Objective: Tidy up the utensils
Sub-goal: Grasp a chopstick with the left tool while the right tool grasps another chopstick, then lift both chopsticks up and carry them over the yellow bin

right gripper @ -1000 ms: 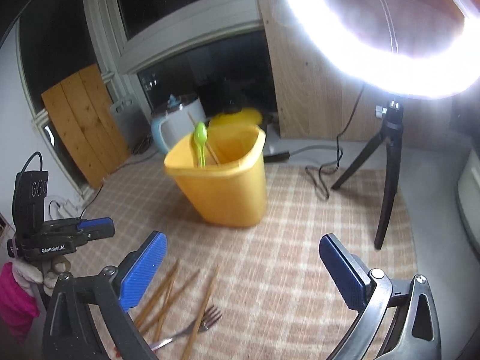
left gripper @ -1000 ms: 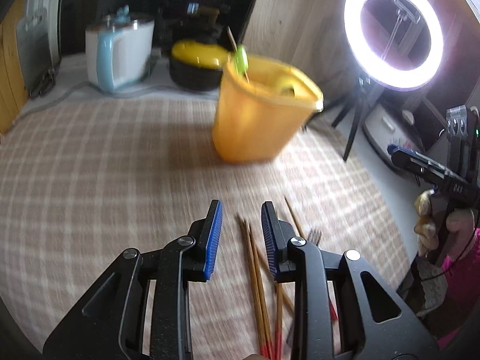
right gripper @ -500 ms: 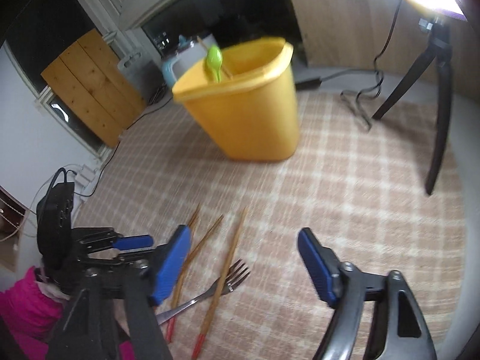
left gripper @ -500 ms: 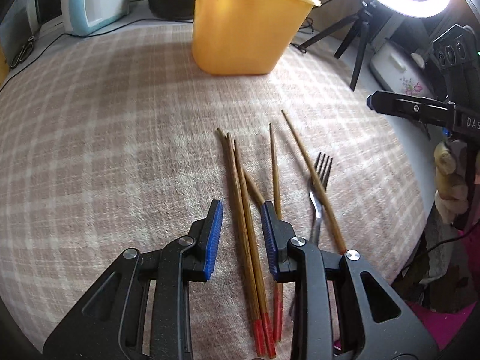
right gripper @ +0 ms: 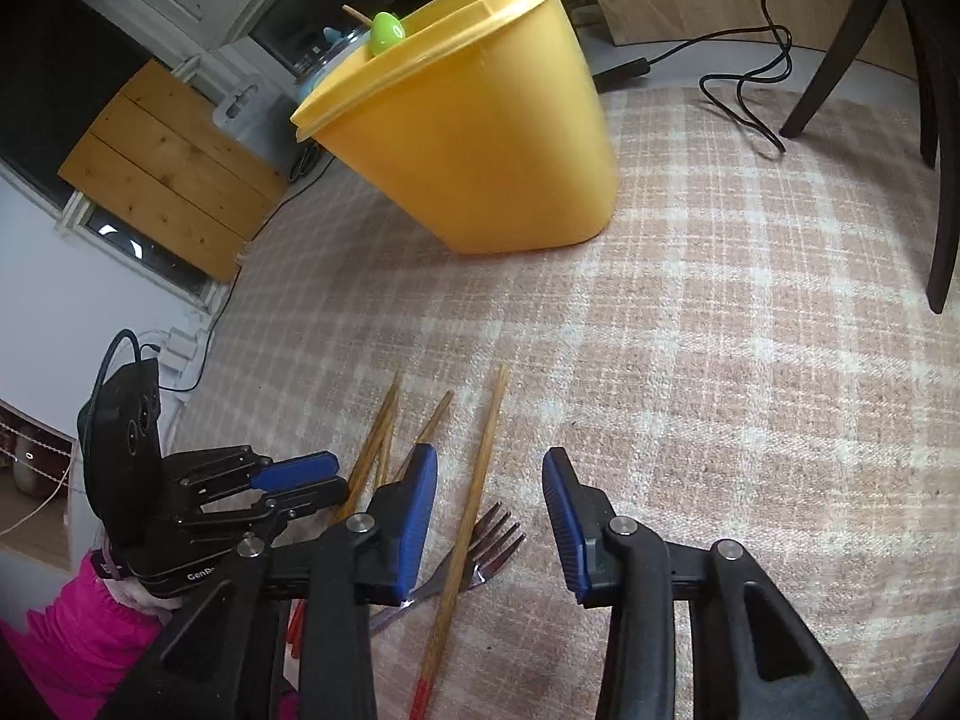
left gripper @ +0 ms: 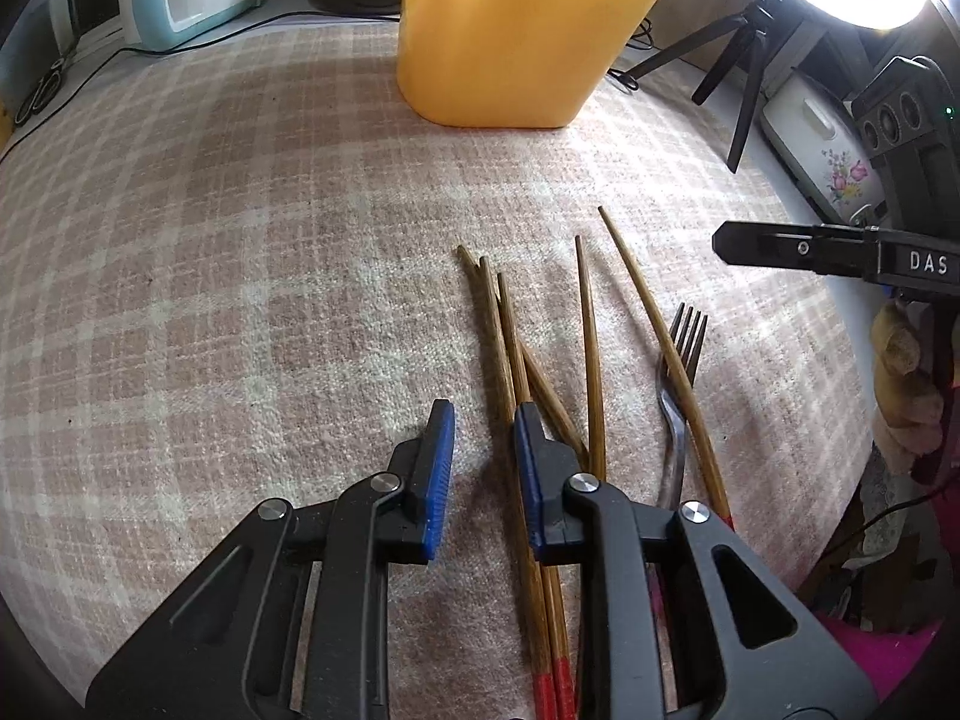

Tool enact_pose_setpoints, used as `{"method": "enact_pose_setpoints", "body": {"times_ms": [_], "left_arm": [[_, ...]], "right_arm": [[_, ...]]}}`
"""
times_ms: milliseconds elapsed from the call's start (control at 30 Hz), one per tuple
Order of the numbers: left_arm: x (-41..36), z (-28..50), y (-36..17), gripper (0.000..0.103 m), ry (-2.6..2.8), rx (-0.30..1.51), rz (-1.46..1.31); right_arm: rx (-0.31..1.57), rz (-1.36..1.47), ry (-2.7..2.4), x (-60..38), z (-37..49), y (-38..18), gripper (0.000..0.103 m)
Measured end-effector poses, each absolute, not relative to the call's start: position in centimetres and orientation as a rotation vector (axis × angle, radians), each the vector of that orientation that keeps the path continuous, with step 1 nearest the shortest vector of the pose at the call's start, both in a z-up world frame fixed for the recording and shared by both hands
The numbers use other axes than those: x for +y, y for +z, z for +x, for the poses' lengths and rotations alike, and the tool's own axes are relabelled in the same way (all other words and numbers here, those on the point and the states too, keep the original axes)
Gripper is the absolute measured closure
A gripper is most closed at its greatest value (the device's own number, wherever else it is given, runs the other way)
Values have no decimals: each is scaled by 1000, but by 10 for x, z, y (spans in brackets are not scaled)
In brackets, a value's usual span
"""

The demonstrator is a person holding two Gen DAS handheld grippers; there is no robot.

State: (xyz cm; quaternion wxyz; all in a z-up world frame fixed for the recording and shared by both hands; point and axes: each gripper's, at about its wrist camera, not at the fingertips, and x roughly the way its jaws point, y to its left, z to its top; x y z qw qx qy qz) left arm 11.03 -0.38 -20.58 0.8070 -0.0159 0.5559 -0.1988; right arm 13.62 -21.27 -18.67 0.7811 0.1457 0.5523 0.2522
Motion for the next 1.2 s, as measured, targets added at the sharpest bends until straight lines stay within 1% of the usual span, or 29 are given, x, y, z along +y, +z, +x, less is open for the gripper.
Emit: {"method": "enact_pose_setpoints", "body": {"times_ms": [467,500,533,767,900,933,967,1000,1100,1133,1200], "left_arm": [[-22,131,-206,84,-408,1217,46],[-22,134,-209,85,-406,1236,44],[-21,136,-212,89,-412,1260,34],[-28,140,-213,90,-396,1291,64],[-27,148,-215,90,-407,1316,25],[-25,150,-216,91,-406,1317,16],[-23,151,-216,96,-409,1317,6],[-20,152,-217,96,-415,1318,-11],[-11,152,-217,98,-421,1319,-65],[-9,152,-217,98,-418,1316,-82],[-5,150,-216,99,-416,1308,-101]], "right_arm": [[1245,307,568,-195,150,-197,76],[1254,309,563,-194,152,-198,76],[1263,311,561,-194,153,-200,76],[1330,349,581,-189,166,-214,77],[1362,359,587,-181,171,-221,78],[1370,353,588,-177,173,-223,78],[1379,340,583,-174,175,-224,79],[1390,325,574,-171,176,-226,80],[1401,309,561,-165,178,-227,90],[1404,311,560,-164,179,-227,98],[1405,319,553,-161,179,-227,99]]}}
